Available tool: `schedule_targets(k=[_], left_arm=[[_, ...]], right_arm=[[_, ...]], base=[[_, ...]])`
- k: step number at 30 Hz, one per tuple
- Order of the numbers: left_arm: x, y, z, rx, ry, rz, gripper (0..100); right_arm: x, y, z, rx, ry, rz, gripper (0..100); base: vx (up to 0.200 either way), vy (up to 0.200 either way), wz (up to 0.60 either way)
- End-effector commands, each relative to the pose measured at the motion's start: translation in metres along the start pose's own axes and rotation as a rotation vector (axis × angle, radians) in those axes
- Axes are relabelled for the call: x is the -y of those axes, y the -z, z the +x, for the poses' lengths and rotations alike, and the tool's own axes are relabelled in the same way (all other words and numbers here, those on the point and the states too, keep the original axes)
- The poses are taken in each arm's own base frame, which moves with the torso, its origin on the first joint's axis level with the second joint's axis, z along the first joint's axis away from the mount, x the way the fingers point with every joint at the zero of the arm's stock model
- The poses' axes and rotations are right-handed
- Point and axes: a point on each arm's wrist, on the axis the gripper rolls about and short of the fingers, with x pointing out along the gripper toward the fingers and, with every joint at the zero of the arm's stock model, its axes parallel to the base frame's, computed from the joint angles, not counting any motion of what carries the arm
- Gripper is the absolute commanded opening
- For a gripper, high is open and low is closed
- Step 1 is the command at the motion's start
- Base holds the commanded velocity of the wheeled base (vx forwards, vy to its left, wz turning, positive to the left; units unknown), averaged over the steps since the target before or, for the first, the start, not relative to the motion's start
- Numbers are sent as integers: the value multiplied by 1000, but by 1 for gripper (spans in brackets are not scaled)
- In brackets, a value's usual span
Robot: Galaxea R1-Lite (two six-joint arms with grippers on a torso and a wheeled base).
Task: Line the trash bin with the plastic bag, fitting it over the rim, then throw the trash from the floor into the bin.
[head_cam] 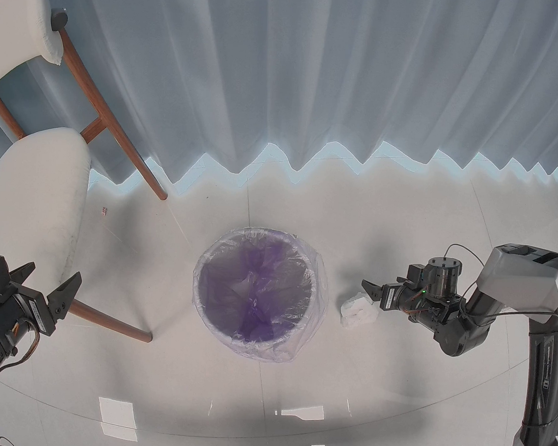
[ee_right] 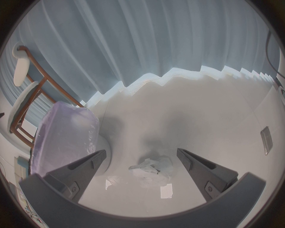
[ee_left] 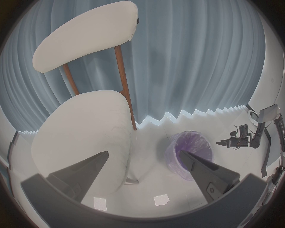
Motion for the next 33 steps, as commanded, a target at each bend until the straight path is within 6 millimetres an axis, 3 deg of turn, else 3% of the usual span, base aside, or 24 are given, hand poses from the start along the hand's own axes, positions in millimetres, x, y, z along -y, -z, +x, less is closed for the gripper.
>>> schedule_targets(k=[1, 14, 33], left_arm=[[0, 1, 2, -7, -5, 3, 100], [-1, 5, 6, -39, -13, 9, 100], [-1, 6, 5, -40, -22, 47, 100]], right_arm=[[6, 26, 29, -59, -12, -10, 100], [18, 53, 53, -152, -18, -38, 100], [19, 50, 93, -194, -40, -65, 100]], base=[[0, 0, 0], [0, 0, 0], [0, 0, 0]])
